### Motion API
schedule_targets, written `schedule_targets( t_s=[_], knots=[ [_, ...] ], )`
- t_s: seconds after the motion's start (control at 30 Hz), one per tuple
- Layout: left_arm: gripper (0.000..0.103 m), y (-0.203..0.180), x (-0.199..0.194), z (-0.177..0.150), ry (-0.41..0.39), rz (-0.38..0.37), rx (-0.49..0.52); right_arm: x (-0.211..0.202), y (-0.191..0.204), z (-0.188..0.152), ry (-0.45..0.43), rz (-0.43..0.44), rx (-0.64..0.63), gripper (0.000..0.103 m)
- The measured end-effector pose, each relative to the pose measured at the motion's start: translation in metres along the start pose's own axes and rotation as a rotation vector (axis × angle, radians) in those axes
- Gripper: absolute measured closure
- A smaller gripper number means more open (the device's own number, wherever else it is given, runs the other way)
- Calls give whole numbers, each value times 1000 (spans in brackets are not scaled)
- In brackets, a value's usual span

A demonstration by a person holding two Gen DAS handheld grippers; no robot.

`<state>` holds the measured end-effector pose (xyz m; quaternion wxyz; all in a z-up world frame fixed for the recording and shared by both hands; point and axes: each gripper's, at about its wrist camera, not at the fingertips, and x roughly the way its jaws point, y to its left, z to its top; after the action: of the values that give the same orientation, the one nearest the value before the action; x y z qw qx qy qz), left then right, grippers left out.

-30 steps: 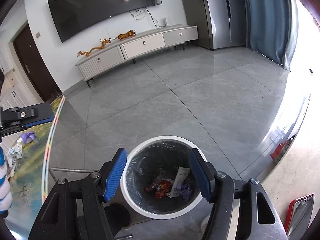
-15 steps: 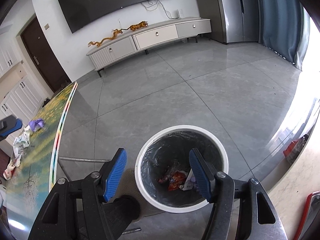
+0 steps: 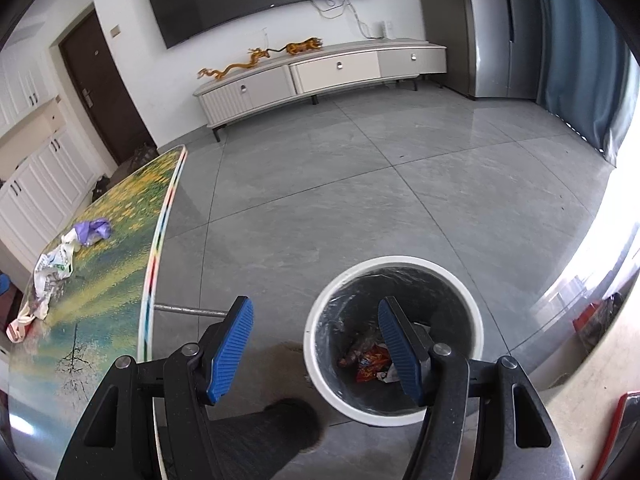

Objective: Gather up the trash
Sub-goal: 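Move both tools back toward the rug, then move the right tool down toward the red snack bag on the floor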

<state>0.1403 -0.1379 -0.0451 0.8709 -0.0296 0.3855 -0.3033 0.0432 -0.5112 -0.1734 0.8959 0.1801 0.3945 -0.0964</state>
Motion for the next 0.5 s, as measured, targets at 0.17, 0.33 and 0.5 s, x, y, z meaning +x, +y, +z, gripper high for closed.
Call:
schedule_targets(
  t_s=[0.17,0.33,0.5],
  knots=[
    [64,33,-24,-10,-42,108,-44,23,13,8,30,31,-43,40],
    [64,48,-24,-19,-32,197,-80,57,11,25,49,57,-57,41],
    [64,47,-6,-29,14,251,-82,117,0,34,101,96,-62,40]
  ],
)
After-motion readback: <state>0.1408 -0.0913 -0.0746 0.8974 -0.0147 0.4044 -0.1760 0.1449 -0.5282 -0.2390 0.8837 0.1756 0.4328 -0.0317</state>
